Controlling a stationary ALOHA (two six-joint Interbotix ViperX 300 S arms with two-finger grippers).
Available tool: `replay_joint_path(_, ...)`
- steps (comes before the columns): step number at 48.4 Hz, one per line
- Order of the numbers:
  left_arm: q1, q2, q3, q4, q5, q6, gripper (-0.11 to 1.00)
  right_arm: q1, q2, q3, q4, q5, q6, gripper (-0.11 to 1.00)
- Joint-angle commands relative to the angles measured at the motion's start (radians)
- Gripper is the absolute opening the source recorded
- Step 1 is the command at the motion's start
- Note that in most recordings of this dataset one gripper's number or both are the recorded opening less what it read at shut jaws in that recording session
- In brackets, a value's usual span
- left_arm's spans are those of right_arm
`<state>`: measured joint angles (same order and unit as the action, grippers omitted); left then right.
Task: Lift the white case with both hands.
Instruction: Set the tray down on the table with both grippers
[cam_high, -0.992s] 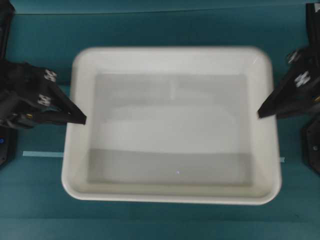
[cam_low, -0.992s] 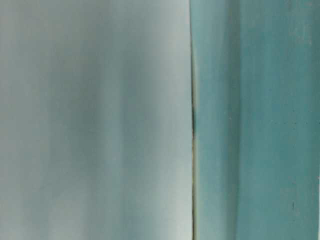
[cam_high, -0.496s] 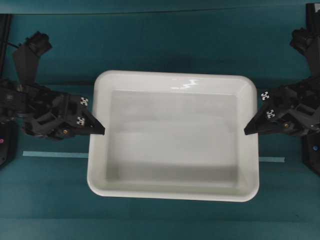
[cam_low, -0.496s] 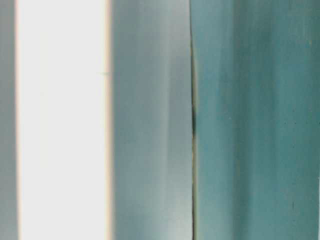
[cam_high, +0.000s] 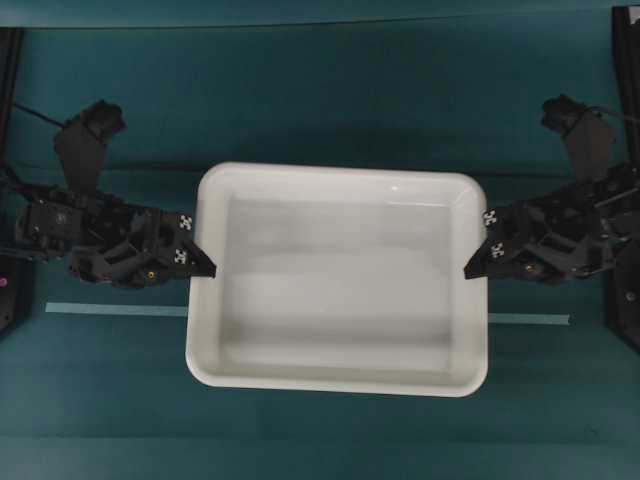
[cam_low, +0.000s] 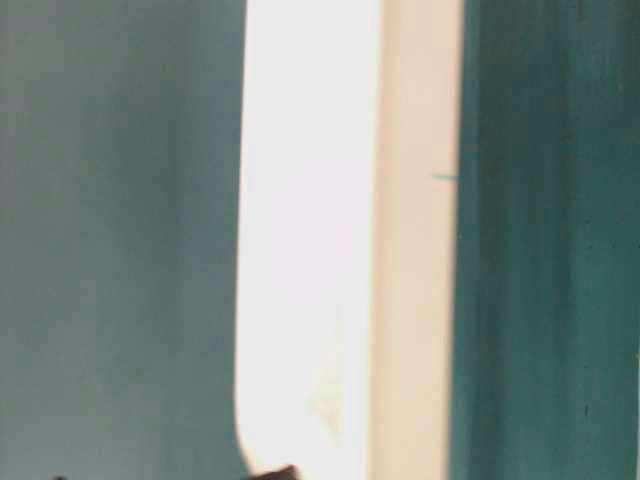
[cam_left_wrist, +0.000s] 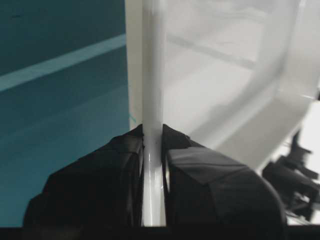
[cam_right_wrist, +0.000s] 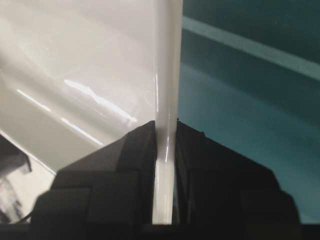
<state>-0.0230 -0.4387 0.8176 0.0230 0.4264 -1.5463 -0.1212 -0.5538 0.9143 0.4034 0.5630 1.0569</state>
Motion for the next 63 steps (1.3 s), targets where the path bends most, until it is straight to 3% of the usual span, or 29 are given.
replay_joint_path(1, -0.003, 0.037, 0.02, 0.006, 0.003, -0.015, 0.06, 0.005, 0.052, 0.026, -0.002, -0.014, -0.034, 0.1)
replay_joint_path(29, 0.032, 0.115, 0.156, 0.006, -0.031, -0.025, 0.06, 0.011, 0.212, 0.1, -0.002, -0.149, -0.077, 0.1)
replay_joint_path(52, 0.081, 0.135, 0.273, 0.006, -0.176, -0.026, 0.06, 0.012, 0.307, 0.138, 0.014, -0.29, -0.103, 0.1)
replay_joint_path(63, 0.081, 0.216, 0.296, 0.006, -0.235, -0.029, 0.06, 0.012, 0.345, 0.164, 0.029, -0.333, -0.103, 0.1)
